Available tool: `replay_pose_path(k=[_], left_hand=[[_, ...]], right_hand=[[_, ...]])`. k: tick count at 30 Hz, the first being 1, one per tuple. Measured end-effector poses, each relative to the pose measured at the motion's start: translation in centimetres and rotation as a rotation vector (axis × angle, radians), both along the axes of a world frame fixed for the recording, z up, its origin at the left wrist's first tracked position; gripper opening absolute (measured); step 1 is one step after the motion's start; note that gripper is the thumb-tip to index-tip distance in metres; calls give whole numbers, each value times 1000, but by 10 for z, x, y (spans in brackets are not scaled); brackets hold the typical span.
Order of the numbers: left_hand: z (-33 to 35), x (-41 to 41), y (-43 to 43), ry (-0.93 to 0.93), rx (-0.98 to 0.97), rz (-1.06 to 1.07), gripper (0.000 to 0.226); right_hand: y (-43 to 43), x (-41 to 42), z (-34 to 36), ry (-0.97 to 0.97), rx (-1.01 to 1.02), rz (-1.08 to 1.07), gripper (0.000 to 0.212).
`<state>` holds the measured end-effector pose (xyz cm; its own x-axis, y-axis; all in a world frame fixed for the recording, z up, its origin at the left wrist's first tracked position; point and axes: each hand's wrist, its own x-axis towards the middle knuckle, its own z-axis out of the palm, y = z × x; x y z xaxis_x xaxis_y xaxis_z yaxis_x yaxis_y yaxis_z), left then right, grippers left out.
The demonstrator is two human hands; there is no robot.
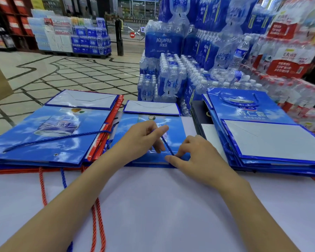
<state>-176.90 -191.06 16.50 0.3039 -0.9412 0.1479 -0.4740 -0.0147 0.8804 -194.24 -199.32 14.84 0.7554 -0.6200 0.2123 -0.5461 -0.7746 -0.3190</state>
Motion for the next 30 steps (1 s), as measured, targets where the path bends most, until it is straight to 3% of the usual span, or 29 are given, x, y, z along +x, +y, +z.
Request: replay_pose_path(k=[4, 6, 8, 11, 14, 16, 19, 22, 30], left_hand=[[8, 6, 4, 278, -230, 42, 10], [4, 12, 2, 307, -332, 106, 16], [-2, 18, 0, 182, -417, 203, 28], [-12, 20, 0, -199, -421, 223, 30], [-30, 21, -5, -563, -299, 70, 30], [-43, 22, -12, -731, -111, 6, 50], [-54, 25, -19, -739, 41, 47, 56], [-56, 26, -21, -706, 35, 105, 40], [-57, 27, -21, -649, 30, 222, 38]], right_hand=[[-4, 4, -2, 40, -95, -75, 38], [-6, 5, -3, 16, -113, -126, 39], [-6, 7, -4, 65, -171, -202, 41], [-4, 8, -2, 196, -262, -319, 44], [1, 7, -3, 202, -257, -407, 45], [5, 8, -3, 180, -251, -441, 44], [11, 11, -4, 159, -241, -462, 39], [15, 16, -5, 159, -204, -489, 39], [5, 14, 21, 88, -102, -527, 32]])
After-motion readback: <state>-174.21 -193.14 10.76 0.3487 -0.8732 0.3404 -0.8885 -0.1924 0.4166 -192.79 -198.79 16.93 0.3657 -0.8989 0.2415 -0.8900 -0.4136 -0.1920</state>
